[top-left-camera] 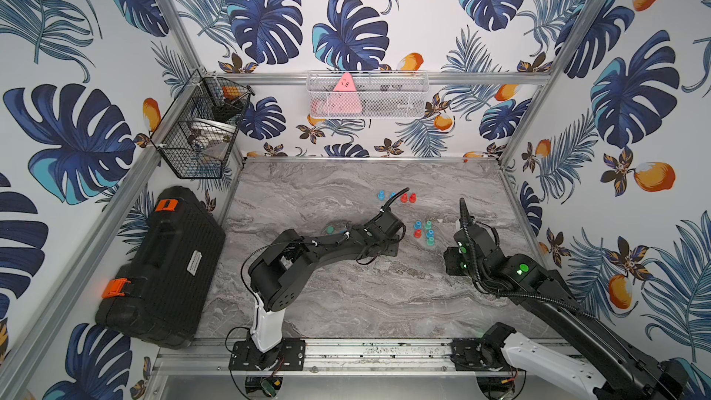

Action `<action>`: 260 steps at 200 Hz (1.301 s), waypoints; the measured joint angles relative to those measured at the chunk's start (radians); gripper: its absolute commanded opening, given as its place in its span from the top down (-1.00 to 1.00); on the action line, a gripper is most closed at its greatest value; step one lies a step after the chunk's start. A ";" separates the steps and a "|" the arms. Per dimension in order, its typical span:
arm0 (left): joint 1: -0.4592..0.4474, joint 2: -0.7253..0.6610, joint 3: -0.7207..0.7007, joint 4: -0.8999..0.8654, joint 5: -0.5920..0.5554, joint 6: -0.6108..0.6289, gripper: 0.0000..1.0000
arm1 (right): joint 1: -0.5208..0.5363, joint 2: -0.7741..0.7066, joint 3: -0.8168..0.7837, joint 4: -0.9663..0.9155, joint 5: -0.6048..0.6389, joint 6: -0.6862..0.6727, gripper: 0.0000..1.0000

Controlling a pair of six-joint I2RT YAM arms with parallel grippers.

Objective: Close the stamp cap
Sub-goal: Move the cover to the center of the board, then pick up the stamp from the center of the board.

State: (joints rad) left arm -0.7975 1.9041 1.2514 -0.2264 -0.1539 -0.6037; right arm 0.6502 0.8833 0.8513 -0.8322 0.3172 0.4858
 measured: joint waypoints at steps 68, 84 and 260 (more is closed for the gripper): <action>0.000 -0.220 -0.063 -0.048 -0.006 0.031 -0.24 | 0.012 -0.005 0.000 0.000 0.011 0.003 0.18; 0.000 -0.314 -0.113 -0.075 -0.014 0.051 -0.24 | 0.017 -0.007 0.000 0.000 0.013 0.003 0.18; 0.003 -1.187 -0.399 -0.553 -0.288 0.202 -0.35 | 0.016 0.029 0.002 -0.001 0.031 0.022 0.15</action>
State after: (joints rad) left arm -0.7940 0.7174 0.8524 -0.7792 -0.4423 -0.4015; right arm 0.6662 0.9127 0.8532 -0.8330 0.3481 0.5079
